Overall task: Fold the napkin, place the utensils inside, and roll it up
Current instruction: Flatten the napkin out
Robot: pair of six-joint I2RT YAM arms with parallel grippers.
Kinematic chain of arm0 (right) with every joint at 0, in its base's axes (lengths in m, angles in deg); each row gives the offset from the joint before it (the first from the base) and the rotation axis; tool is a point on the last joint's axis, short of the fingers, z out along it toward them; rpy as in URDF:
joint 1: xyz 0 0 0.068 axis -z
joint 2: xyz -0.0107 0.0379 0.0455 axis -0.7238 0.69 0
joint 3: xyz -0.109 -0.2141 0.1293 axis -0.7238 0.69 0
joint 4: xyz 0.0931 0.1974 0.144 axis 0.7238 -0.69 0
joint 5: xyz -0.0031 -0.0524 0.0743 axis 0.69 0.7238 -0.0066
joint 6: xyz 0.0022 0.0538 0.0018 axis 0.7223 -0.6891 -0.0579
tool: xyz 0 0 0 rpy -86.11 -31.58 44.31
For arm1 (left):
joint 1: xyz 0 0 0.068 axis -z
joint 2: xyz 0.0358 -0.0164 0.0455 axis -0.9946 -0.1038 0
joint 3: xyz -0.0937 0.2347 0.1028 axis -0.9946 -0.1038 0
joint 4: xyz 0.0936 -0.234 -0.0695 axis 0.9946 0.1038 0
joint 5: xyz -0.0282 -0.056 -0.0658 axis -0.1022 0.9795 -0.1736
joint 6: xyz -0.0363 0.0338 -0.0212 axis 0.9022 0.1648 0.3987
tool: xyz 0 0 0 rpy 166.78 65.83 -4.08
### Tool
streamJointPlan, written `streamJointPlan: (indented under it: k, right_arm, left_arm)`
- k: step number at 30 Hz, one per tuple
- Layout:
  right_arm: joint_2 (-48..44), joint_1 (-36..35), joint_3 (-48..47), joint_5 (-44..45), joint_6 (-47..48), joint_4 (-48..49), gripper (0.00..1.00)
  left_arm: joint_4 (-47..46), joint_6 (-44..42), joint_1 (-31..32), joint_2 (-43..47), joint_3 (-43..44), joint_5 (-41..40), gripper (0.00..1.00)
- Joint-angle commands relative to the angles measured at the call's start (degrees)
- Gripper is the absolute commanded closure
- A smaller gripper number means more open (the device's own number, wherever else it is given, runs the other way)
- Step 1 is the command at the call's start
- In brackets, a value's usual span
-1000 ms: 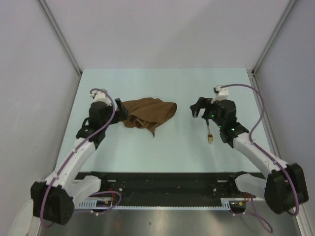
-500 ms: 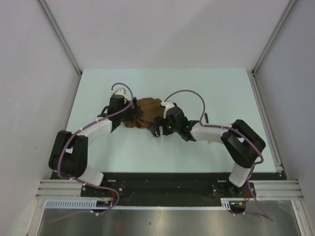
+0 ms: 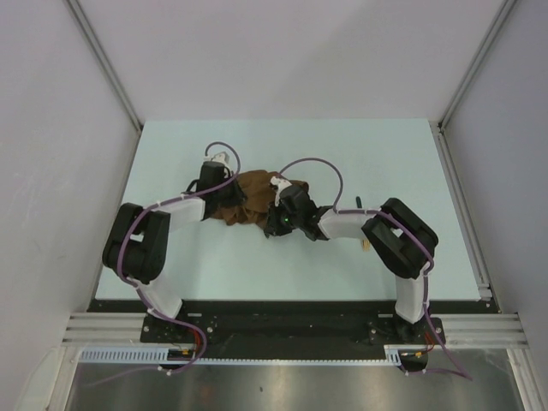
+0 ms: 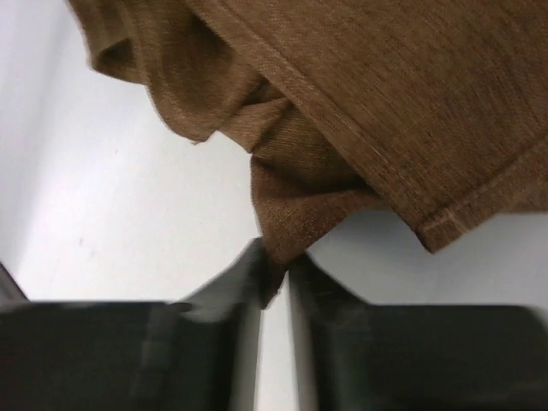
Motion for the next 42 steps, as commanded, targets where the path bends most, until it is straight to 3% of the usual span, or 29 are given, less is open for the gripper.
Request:
streamJointPlan:
  k: [1,2,9,14,22,26,29,30,32,33,34,35,36,37,38,39,41,42]
  right_arm:
    - [-0.1,3.2,-0.3,-5.7,-1.8,6.2,0.95]
    - [-0.8,4.1,0.1,-8.0,-1.9,6.9,1.0]
    - [-16.3,12.8,6.2,-17.7,-3.4,8.6,1.0]
    - [-32.8,13.7,3.7,-16.4,6.6,-8.1,1.0]
    - [-48.7,13.9,-3.2,-12.1,9.7,-25.4,1.0]
    - [-50.8,16.8,-5.5,-12.0,9.0,-26.9,1.0]
    - [-47.5,23.4,-4.6,-16.2,8.0,-24.6,1.0]
    - [-45.9,25.4,-4.0,-17.9,7.2,-20.8,1.0]
    - [-38.9,31.0,-2.0,-24.2,4.3,-15.3,1.0]
    - [-35.8,32.3,-1.9,-25.1,3.5,-11.7,1.0]
    - [-32.4,33.4,-3.6,-26.0,3.0,-11.3,1.0]
    - [-24.2,35.1,-4.5,-26.9,2.9,-10.9,1.0]
    - [-20.7,35.8,-5.8,-27.6,2.7,-8.8,1.0]
    - [-16.5,36.4,-8.0,-28.1,1.9,-8.6,1.0]
    - [-10.4,37.1,-9.0,-28.7,1.3,-8.5,1.0]
    - [-7.6,38.4,-9.6,-29.3,1.0,-7.1,1.0]
    - [-2.6,39.5,-10.1,-29.9,-0.4,-6.2,1.0]
    - [-1.7,40.0,-10.1,-30.1,-0.4,-5.9,1.0]
  left_arm:
    - [-2.2,0.0,-0.1,0.9,4.2,2.6,0.97]
    - [-1.8,-0.4,-0.3,1.3,5.0,2.6,1.0]
    - [9.8,-7.2,-1.0,6.3,21.6,-1.2,1.0]
    - [17.2,-12.4,-2.1,11.9,29.1,-5.5,0.98]
    - [30.3,-19.3,-5.8,18.8,44.8,-6.2,0.91]
    - [33.0,-18.6,-11.7,17.3,50.9,4.0,0.91]
    - [34.3,-16.2,-16.4,7.7,58.6,15.0,0.91]
    - [35.9,-16.0,-19.2,3.8,66.2,17.8,0.9]
    - [38.4,-13.4,-20.2,-12.8,77.3,26.2,0.82]
    - [41.8,-12.0,-21.1,-20.1,91.7,27.5,0.74]
    - [42.3,-7.5,-21.7,-31.5,98.2,30.3,0.73]
    - [40.9,-3.9,-22.4,-36.3,102.1,31.3,0.68]
    - [35.0,0.6,-23.8,-38.9,101.6,31.8,0.4]
    - [30.6,7.4,-24.3,-40.3,98.3,34.5,0.25]
    - [25.8,9.1,-24.4,-39.7,93.6,35.0,0.08]
    - [19.9,9.4,-23.8,-38.4,84.1,33.9,0.01]
    - [15.5,4.9,-22.1,-31.4,74.6,29.5,0.0]
    - [14.3,2.8,-21.3,-28.4,66.0,27.6,0.0]
